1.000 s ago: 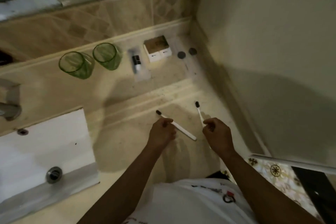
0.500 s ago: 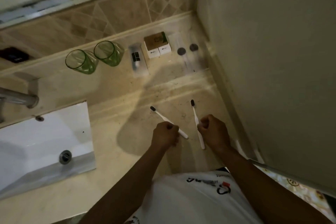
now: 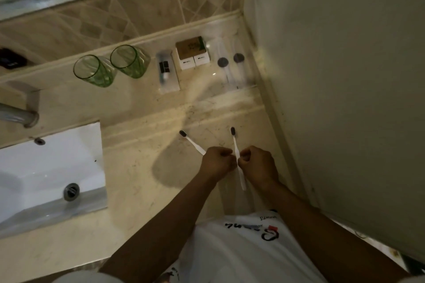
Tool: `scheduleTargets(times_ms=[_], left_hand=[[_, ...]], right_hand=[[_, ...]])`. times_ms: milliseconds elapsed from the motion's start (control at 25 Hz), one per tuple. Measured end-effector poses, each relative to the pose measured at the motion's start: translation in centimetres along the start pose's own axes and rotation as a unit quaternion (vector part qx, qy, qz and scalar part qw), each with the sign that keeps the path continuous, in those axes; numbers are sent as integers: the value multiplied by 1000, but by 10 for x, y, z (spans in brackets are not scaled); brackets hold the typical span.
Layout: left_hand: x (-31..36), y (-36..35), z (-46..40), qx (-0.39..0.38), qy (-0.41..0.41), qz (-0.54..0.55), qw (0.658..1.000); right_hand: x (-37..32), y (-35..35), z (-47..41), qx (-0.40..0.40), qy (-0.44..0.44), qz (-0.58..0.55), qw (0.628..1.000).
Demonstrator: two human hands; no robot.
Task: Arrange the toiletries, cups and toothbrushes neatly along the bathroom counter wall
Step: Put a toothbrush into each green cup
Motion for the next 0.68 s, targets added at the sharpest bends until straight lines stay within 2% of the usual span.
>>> scheduleTargets(times_ms=[200,400,560,680], left_hand=[[3,0,3,-34,23,70,997],[-3,12,18,-25,-6,117,993],[-15,38,35,-15,-22,188,982],[-28,58,50,-20,-28,187,982]], right_hand=[[2,-3,1,1,-37,-68,997],[-3,-8,7,-6,-49,-164,985],[-25,-16,18,-45,-23,-250,967],[-44,-28,23,-91,-7,-286,954]])
Point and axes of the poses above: each hand's wrist, its own z-axis away from the middle knuckle, its own y-axis out of the back of the hand, x = y × z, the point moved 3 cm from there along -z, towards the middle knuckle, and after that the axes turned 10 degrees about -z, right-handed, at the moved point
